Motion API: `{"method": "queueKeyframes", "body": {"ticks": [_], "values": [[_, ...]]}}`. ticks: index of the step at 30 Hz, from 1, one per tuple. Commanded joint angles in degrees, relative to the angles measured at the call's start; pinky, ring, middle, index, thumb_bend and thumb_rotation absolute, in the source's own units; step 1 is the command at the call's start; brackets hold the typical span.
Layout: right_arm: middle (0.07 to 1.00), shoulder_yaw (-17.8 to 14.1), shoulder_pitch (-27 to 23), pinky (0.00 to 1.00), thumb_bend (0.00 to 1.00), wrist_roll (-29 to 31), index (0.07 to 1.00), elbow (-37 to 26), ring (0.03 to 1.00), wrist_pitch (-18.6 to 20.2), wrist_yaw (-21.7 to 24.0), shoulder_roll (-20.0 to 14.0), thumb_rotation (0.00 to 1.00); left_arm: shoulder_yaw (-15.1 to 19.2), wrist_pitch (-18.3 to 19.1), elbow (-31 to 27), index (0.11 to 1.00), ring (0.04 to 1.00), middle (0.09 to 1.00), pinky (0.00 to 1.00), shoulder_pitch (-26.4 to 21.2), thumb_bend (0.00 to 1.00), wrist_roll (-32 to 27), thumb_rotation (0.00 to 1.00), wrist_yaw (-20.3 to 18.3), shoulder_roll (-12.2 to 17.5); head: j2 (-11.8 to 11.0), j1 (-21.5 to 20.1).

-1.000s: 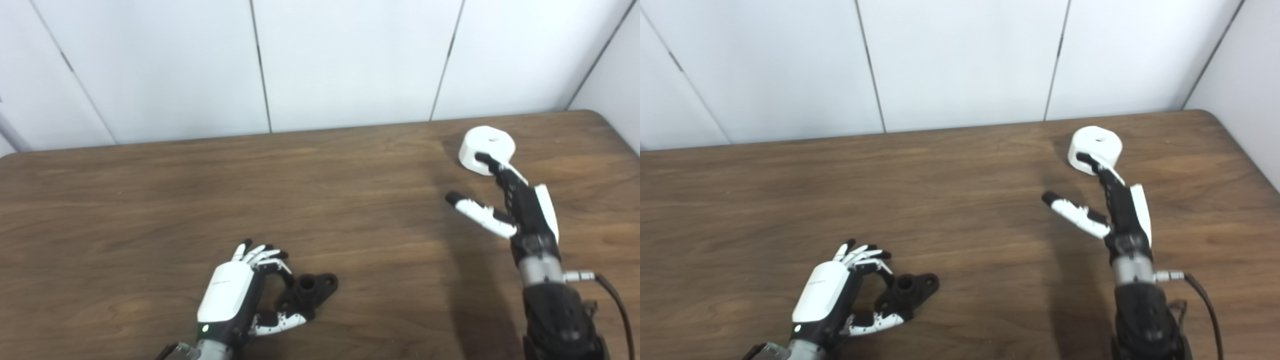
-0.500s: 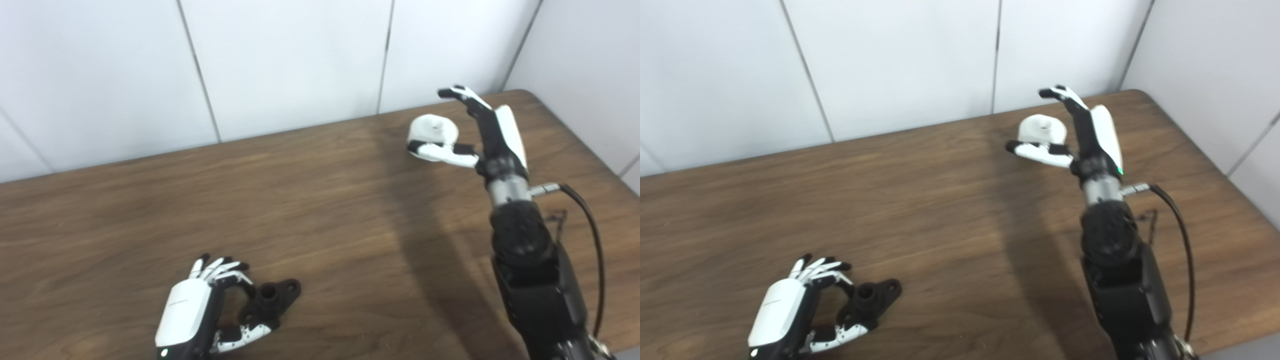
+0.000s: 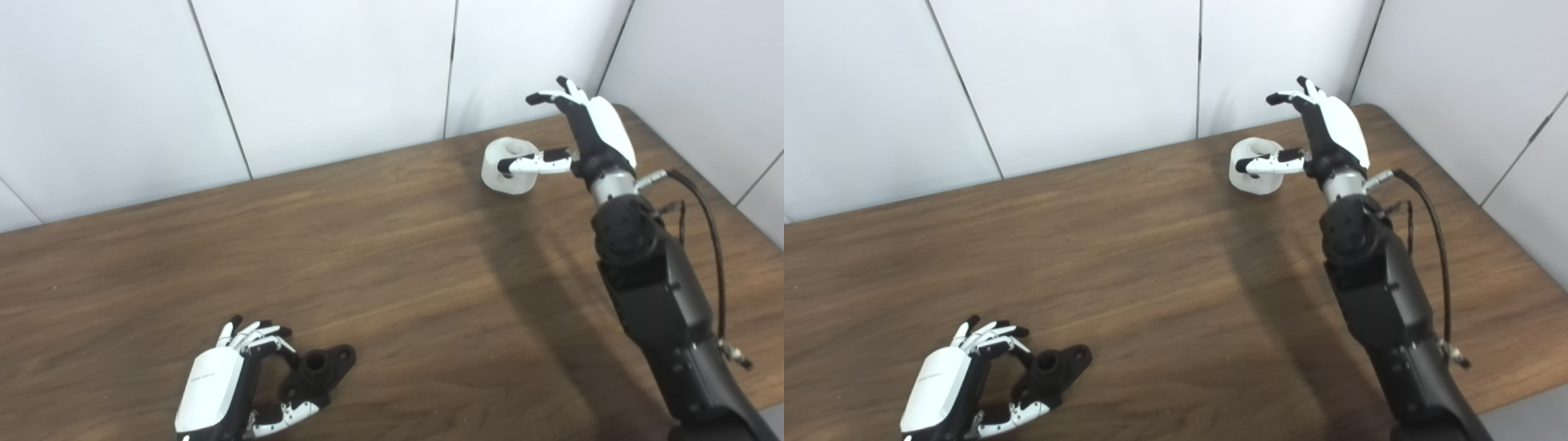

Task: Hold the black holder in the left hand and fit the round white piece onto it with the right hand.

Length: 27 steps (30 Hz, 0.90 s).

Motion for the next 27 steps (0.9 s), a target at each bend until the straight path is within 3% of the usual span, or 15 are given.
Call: {"method": "queueKeyframes", "body": {"ticks": [1,12,27], "values": [[1.0,-0.2,-3.4,1.0,0.93,-2.7,0.789,0.6,1.0,0.0,1.9,-2.7,0.26,0.6,0.1,-0.8,0.485,0.846,0.758,0.98,-0.2,0.52,0.3,0.04,-0.4,0.8,0.0,0.0],[1.0,1.1,-9.1,1.0,0.99,-10.7,0.809,10.0,1.0,0.0,10.3,-4.9,0.28,0.7,0.1,-0.9,0.485,0.851,0.76,0.98,0.0,0.52,0.2,0.04,-0.6,0.5,0.0,0.2],[1.0,1.7,-11.8,1.0,0.97,-13.8,0.808,16.0,1.0,0.0,12.9,-4.3,0.3,0.8,0.2,-1.0,0.485,0.847,0.759,0.97,0.2,0.52,0.5,0.04,-0.4,0.4,-0.1,0.2]]}}
